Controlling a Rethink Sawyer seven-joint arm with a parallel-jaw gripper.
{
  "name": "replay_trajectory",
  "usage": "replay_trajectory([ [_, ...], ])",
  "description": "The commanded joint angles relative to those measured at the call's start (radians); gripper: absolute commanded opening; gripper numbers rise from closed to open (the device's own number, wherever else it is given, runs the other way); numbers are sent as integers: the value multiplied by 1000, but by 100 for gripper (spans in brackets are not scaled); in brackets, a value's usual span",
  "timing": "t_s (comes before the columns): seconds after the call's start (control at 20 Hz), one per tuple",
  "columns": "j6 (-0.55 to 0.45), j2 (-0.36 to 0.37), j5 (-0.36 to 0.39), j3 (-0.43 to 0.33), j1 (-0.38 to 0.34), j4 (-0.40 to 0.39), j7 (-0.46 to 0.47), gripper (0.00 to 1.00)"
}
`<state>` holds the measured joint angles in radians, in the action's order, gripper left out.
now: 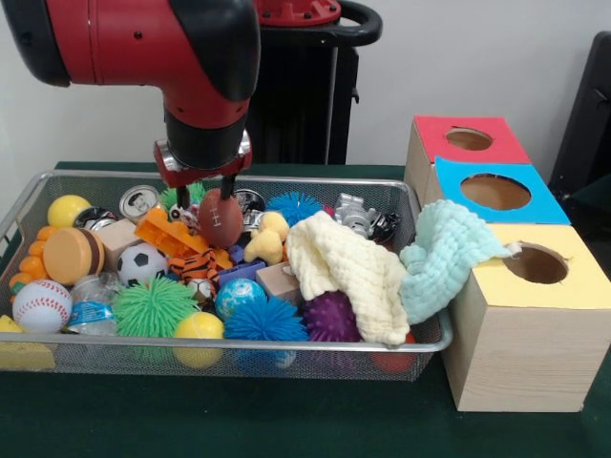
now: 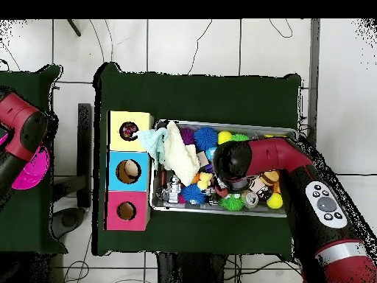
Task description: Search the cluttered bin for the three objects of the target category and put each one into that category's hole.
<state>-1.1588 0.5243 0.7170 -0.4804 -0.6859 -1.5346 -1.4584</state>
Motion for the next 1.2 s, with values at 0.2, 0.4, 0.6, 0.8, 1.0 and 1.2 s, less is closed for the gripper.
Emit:
replay_trajectory([
  [0.2,-78,-19,50,-29,-39,54,337,100],
  [0.4,-22,14,38,-47,-44,14,315,100],
  [0.6,10,32,42,-51,-56,-33,314,100],
  [0.8,-6,37,34,-58,-62,-34,324,100],
  [1.0,-14,48,38,-59,-73,-46,337,100],
  [1.2,-27,40,42,-59,-66,-34,337,100],
])
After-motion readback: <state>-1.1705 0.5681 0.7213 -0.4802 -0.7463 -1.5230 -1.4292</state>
